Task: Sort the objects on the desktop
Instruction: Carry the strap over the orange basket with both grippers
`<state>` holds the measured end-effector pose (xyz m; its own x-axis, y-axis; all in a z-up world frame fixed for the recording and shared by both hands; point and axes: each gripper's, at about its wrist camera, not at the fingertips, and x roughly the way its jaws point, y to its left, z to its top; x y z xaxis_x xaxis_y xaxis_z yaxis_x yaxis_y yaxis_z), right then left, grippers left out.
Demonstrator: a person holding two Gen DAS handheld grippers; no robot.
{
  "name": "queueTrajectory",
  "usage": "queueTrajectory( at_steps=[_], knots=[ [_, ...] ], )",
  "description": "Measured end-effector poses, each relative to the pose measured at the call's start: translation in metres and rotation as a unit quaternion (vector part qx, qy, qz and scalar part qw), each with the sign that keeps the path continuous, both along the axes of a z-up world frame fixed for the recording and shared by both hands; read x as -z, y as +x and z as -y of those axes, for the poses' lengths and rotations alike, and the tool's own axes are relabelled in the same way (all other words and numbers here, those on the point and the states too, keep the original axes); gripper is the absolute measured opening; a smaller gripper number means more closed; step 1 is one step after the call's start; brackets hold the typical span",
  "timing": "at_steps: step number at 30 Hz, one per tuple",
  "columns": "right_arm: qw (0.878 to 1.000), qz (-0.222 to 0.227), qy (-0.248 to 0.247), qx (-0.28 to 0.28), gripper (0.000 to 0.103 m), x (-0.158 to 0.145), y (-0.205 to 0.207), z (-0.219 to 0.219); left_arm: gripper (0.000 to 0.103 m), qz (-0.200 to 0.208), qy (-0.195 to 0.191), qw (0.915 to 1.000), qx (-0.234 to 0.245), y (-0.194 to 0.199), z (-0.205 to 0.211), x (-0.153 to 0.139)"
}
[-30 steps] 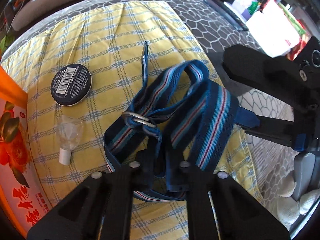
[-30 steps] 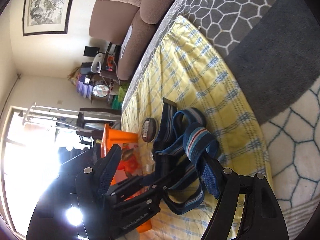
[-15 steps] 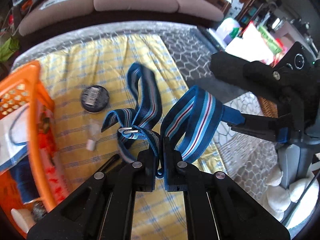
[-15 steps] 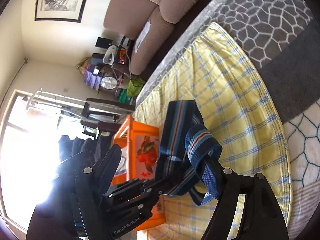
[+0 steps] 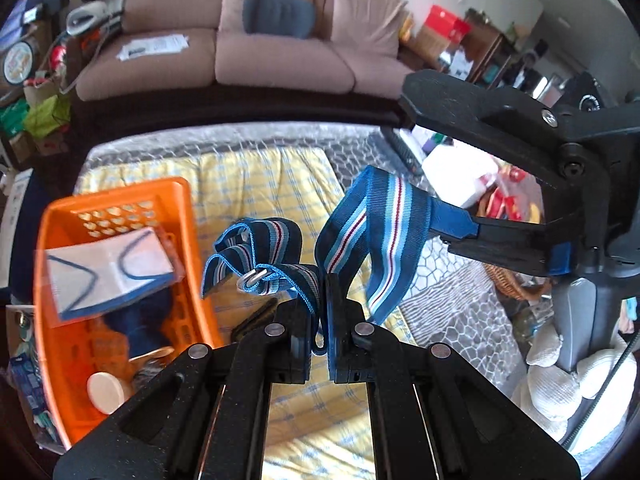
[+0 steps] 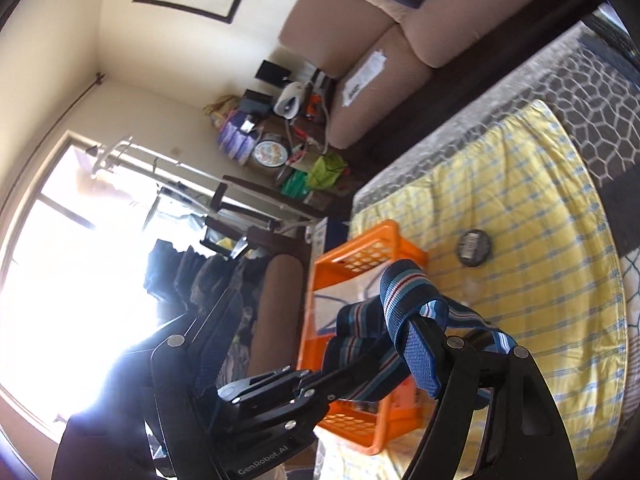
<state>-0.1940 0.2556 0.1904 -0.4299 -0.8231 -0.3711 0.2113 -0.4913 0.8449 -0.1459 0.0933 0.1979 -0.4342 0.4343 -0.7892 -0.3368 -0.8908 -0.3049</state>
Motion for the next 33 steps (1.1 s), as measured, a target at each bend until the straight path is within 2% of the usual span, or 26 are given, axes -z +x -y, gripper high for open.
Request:
queueTrajectory(
  at_steps=[7, 13, 17, 22, 28, 33],
  knots=[
    [0.999, -0.030, 0.004, -0.030, 0.078, -0.049, 0.020, 0.059, 0.005, -0.033, 0.004, 0.9992, -0.024, 0.025, 0.058, -0.046],
    [0.998, -0.030, 0.006, -0.055, 0.078, -0.052, 0.028, 0.111, 0.005, -0.030, 0.001, 0.9981, -0.053, 0.033, 0.112, -0.046],
    [0.997, -0.016, 0.010, -0.073, 0.078, -0.032, 0.029, 0.143, 0.005, -0.016, 0.001, 0.9977, -0.067, 0.030, 0.138, -0.029],
    [0.996, 0.014, 0.032, -0.081, 0.078, 0.006, 0.025, 0.172, 0.005, 0.012, 0.003, 0.9970, -0.076, 0.024, 0.160, 0.009],
    [0.993, 0.056, 0.058, -0.082, 0.078, 0.060, 0.016, 0.181, 0.005, 0.046, 0.002, 0.9953, -0.085, 0.013, 0.175, 0.058],
    [0.989, 0.075, 0.100, -0.080, 0.078, 0.087, 0.010, 0.185, 0.005, 0.075, -0.003, 0.9925, -0.097, 0.004, 0.186, 0.097]
  ],
)
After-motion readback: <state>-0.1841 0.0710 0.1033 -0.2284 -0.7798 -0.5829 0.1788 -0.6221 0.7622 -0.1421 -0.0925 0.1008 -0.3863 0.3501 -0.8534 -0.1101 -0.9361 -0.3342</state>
